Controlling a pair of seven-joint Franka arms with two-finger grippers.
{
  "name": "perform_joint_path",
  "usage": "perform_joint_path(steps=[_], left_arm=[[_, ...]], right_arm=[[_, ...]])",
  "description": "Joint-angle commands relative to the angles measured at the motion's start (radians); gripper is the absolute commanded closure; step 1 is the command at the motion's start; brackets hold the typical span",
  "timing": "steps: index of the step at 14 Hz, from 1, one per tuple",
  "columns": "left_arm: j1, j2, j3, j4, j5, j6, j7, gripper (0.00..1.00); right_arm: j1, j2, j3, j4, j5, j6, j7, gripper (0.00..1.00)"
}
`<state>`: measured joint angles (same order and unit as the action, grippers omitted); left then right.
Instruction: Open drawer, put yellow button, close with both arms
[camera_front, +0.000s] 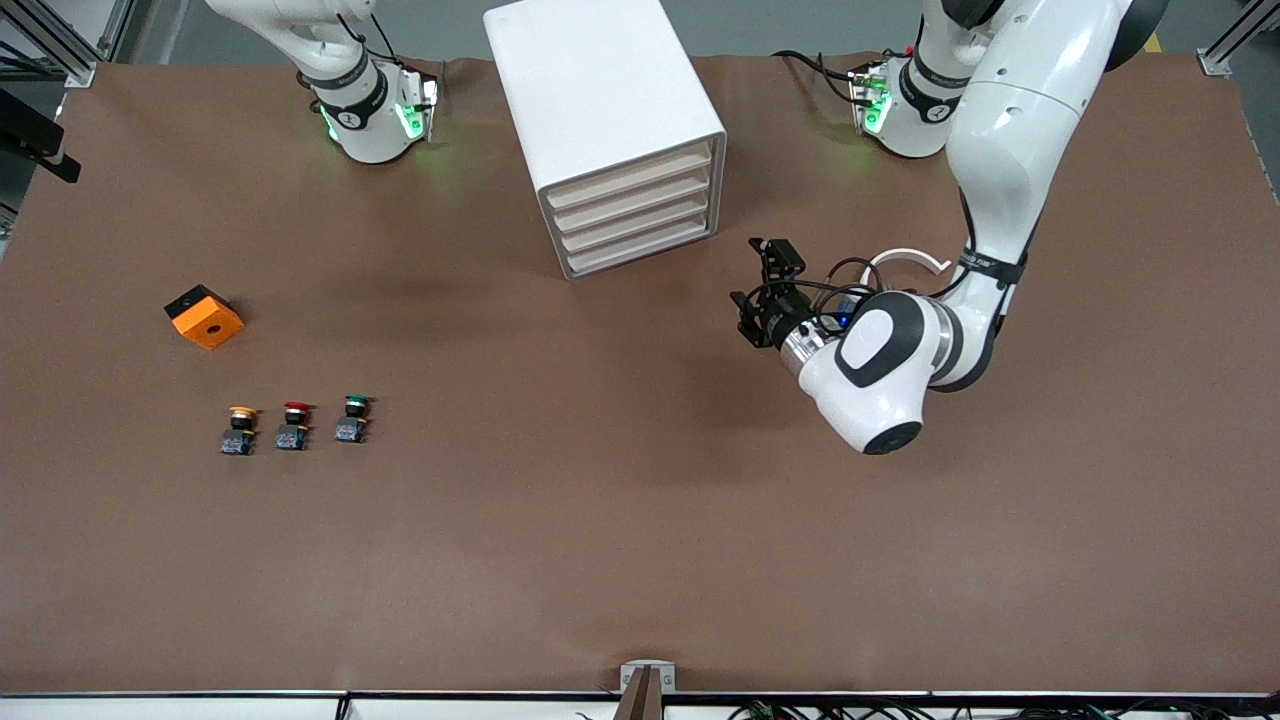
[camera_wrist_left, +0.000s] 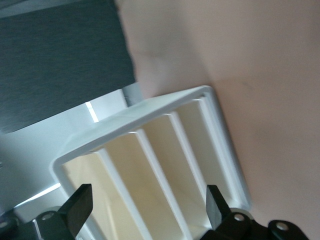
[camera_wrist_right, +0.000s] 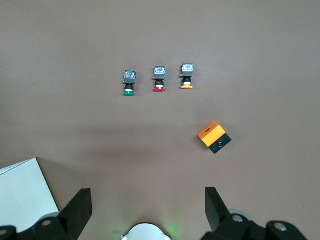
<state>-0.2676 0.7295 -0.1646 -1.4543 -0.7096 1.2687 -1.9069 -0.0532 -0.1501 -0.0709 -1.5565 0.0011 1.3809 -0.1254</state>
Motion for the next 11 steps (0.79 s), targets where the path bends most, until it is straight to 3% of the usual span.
perform_joint_path(steps=[1, 5, 6, 7, 11], left_arm=[[-0.016, 0.019, -0.001, 0.003, -0.068, -0.078, -0.098, 0.0], [-0.062, 0.024, -0.001, -0.061, -0.109, -0.083, -0.152, 0.0], [-0.076, 0.028, -0.001, -0.061, -0.125, -0.083, -0.152, 0.15], [-0.081, 0.03, -0.001, -0.063, -0.134, -0.083, -0.153, 0.21], [-0.114, 0.028, -0.001, -0.086, -0.172, -0.084, -0.201, 0.32]], right_arm=[[-0.01, -0.023, 0.011, -0.02, -0.016, 0.0, -0.011, 0.0], [-0.01, -0.023, 0.013, -0.02, -0.016, 0.0, -0.011, 0.0], [-0.007, -0.023, 0.013, -0.02, -0.016, 0.0, -0.011, 0.0], [0.001, -0.023, 0.013, -0.02, -0.016, 0.0, -0.011, 0.0], [0.001, -0.022, 0.01, -0.019, -0.015, -0.002, 0.0, 0.0]])
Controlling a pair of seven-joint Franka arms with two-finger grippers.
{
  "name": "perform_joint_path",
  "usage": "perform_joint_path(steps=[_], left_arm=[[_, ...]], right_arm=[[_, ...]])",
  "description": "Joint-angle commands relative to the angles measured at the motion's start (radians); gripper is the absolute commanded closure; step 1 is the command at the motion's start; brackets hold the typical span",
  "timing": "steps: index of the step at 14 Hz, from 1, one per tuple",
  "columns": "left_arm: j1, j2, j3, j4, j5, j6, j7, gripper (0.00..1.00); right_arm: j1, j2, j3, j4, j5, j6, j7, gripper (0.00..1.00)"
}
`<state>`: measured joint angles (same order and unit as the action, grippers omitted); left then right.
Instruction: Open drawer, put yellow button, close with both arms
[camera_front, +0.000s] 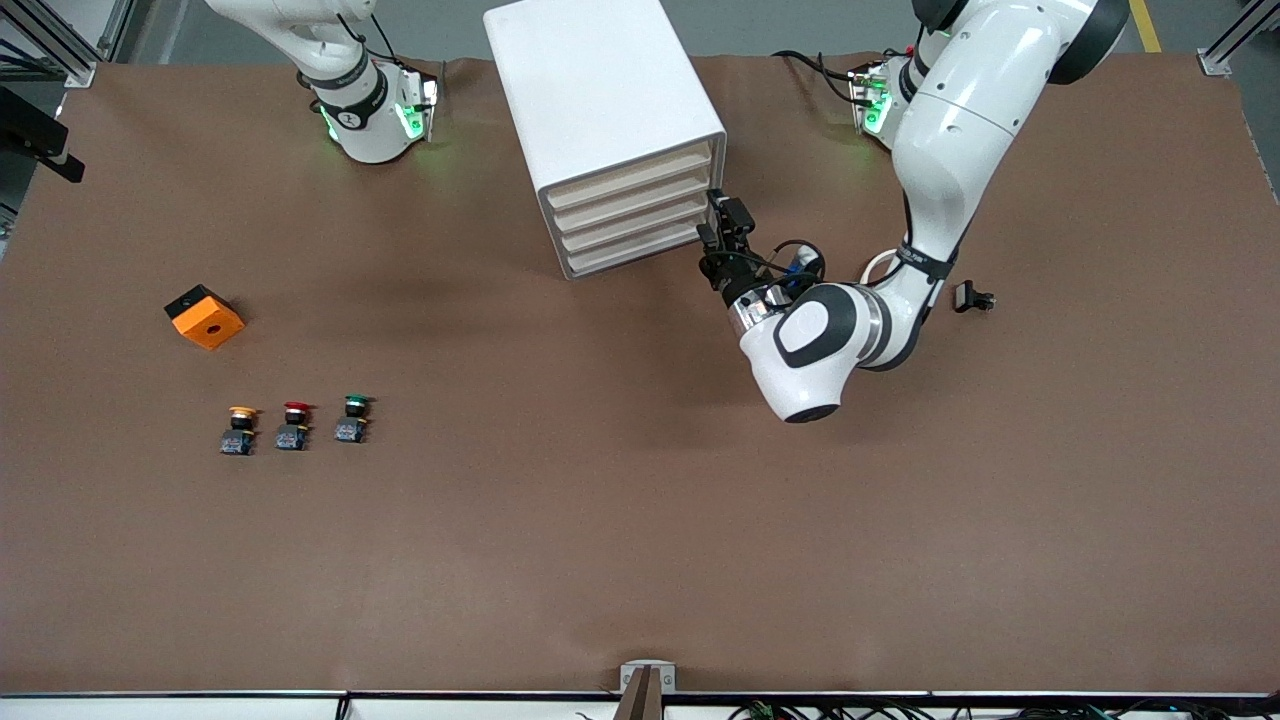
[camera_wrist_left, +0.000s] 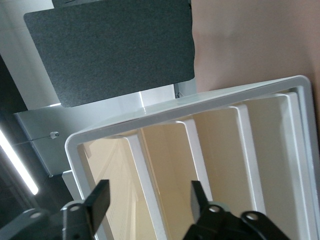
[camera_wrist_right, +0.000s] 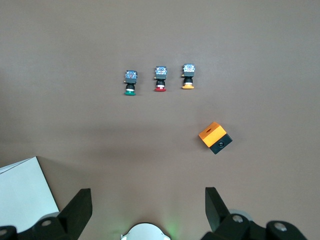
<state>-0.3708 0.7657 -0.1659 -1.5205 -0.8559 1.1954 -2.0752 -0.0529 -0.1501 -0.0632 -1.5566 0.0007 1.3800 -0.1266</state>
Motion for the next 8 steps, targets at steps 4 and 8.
perform_joint_path(steps=[4, 8], left_arm=[[-0.031, -0.016, 0.0, -0.044, -0.052, -0.011, -0.048, 0.33], [-0.063, -0.016, 0.0, -0.062, -0.089, -0.011, -0.069, 0.33]], right_arm=[[-0.004, 0.004, -0.003, 0.026, -0.016, -0.009, 0.002, 0.0], [-0.019, 0.118, -0.004, 0.038, -0.019, 0.008, -0.013, 0.0]])
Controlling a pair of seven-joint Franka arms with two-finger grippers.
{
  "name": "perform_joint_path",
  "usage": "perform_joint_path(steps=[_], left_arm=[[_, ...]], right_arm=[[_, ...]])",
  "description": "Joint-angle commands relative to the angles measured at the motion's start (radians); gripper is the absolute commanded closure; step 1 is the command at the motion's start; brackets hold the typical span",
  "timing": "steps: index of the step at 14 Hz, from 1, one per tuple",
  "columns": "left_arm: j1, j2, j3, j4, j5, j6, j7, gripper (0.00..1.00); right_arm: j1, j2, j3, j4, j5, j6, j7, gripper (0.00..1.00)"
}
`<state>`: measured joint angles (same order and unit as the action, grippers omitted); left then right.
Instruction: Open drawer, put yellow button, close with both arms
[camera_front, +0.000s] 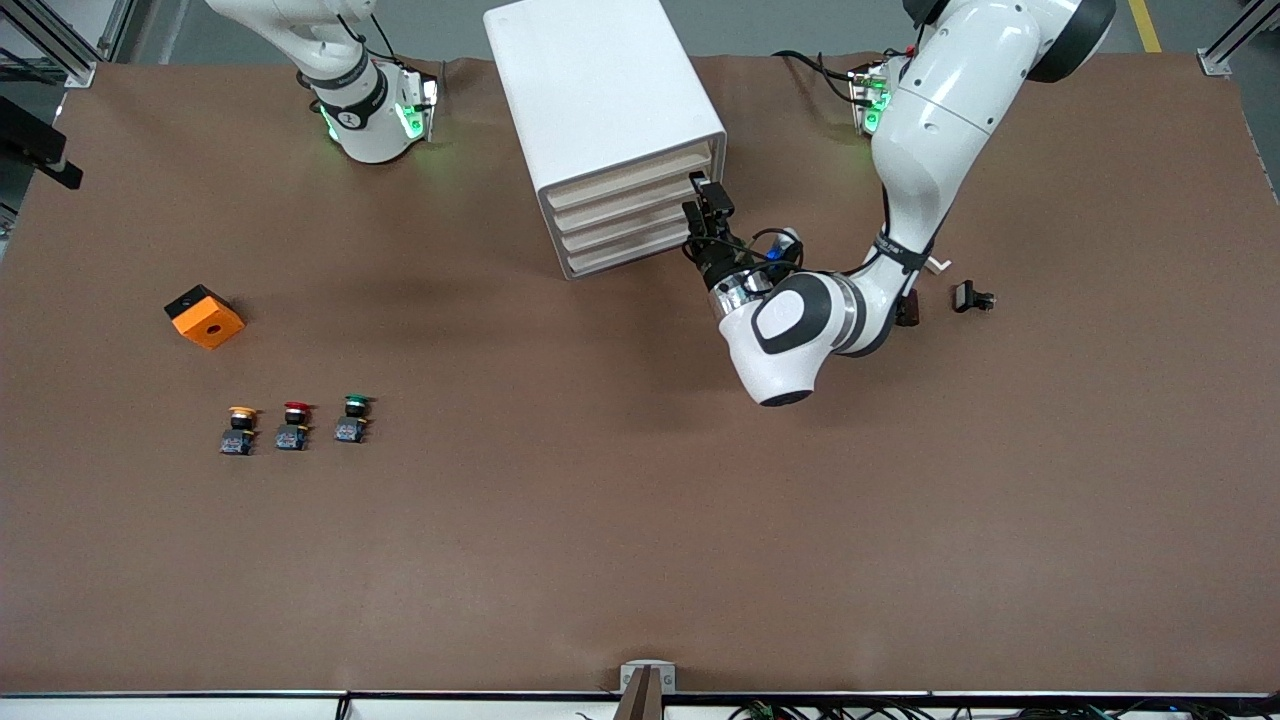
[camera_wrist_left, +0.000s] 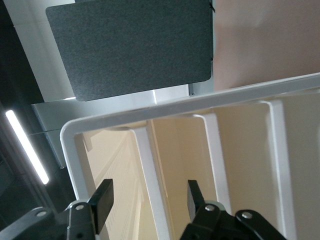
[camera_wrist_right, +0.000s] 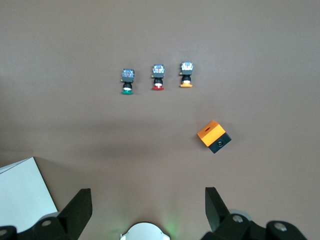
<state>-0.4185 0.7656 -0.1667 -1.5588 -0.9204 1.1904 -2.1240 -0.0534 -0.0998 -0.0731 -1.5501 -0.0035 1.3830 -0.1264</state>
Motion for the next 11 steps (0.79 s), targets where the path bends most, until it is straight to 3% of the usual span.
perform_joint_path(steps=[1, 2, 5, 8, 11], left_arm=[[-0.023, -0.017, 0.001, -0.026, -0.025, -0.006, -0.022, 0.33], [-0.034, -0.017, 0.001, -0.032, -0.026, -0.006, -0.022, 0.34], [-0.052, -0.016, 0.001, -0.041, -0.026, -0.006, -0.022, 0.53], [-0.082, -0.017, 0.001, -0.058, -0.025, -0.006, -0.028, 0.76], [-0.071, -0.019, 0.001, -0.053, -0.025, -0.008, -0.034, 0.81]], right_arm=[[-0.026, 0.084, 0.004, 0.033, -0.016, 0.019, -0.012, 0.0], [-0.026, 0.11, 0.004, 0.035, -0.019, 0.028, -0.012, 0.0], [-0.051, 0.241, 0.004, 0.039, -0.016, 0.077, -0.012, 0.0], [-0.071, 0.264, 0.004, 0.032, -0.019, 0.172, -0.018, 0.0], [-0.085, 0.318, 0.006, -0.057, -0.004, 0.327, 0.004, 0.0]])
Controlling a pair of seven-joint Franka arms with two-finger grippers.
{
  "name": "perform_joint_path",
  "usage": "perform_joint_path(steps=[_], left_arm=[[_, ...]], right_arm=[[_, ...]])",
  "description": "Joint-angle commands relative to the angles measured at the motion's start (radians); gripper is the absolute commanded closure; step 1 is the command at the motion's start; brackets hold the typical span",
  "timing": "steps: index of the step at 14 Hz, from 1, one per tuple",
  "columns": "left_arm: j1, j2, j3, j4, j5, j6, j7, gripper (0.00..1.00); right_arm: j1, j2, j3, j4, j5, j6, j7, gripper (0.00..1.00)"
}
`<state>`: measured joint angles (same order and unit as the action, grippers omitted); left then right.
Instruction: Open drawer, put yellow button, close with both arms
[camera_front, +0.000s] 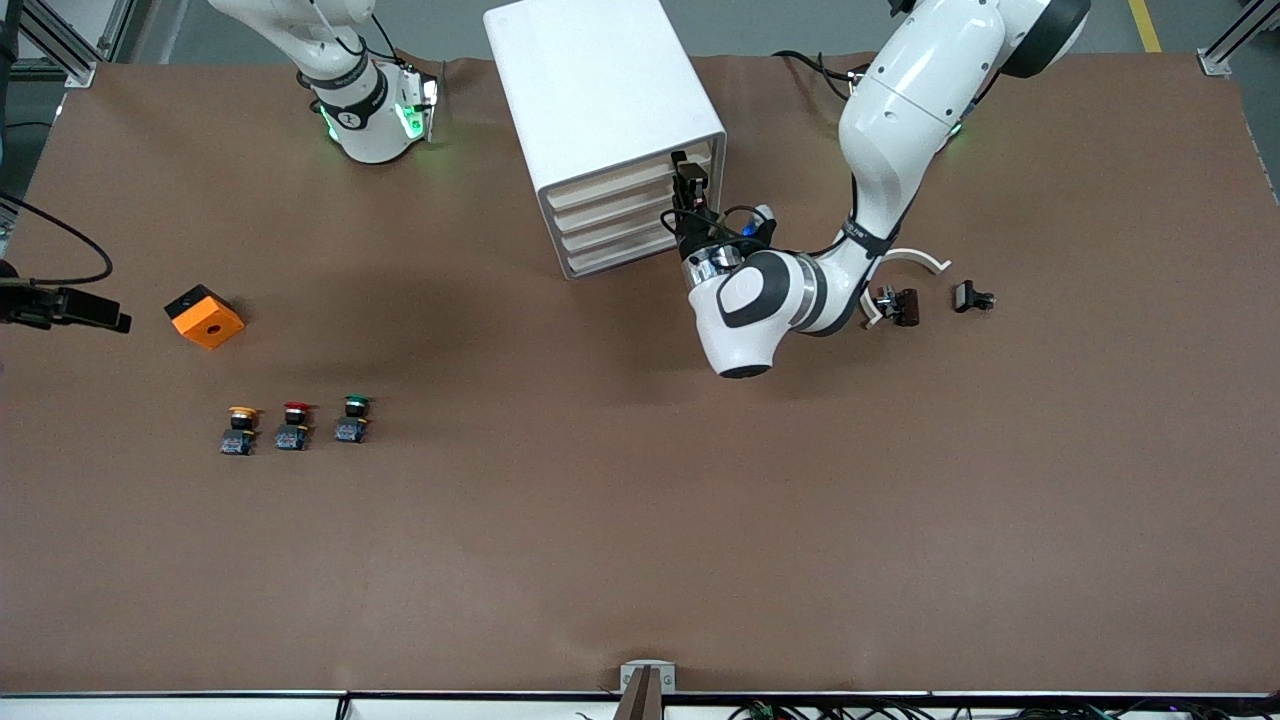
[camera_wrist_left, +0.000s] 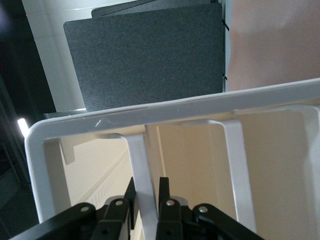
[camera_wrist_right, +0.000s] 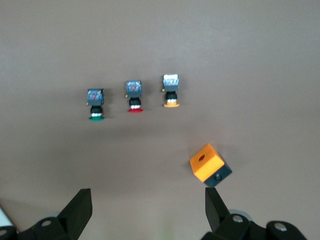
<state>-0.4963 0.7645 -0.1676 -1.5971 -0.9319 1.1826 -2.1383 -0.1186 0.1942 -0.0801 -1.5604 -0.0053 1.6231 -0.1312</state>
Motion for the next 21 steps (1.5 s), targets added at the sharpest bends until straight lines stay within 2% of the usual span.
perform_joint_path(steps=[1, 5, 13, 15, 21], left_arm=[[0.009, -0.017, 0.002, -0.014, -0.013, -0.008, -0.02, 0.81], [0.039, -0.017, 0.005, -0.001, -0.013, -0.014, -0.02, 0.81], [0.09, -0.017, 0.005, 0.017, -0.018, -0.014, -0.037, 0.81], [0.085, -0.017, 0.005, 0.019, -0.018, -0.014, -0.038, 0.73], [0.067, -0.016, 0.005, 0.014, -0.018, -0.012, -0.041, 0.72]], right_arm=[[-0.024, 0.024, 0.013, -0.094, -0.002, 0.153, 0.01, 0.0], [-0.036, 0.065, 0.013, -0.252, -0.002, 0.435, 0.033, 0.0], [-0.07, 0.275, 0.017, -0.386, 0.004, 0.938, 0.034, 0.0], [-0.064, 0.326, 0.02, -0.395, 0.022, 1.001, 0.035, 0.0], [-0.055, 0.389, 0.037, -0.408, 0.045, 1.064, 0.022, 0.0]])
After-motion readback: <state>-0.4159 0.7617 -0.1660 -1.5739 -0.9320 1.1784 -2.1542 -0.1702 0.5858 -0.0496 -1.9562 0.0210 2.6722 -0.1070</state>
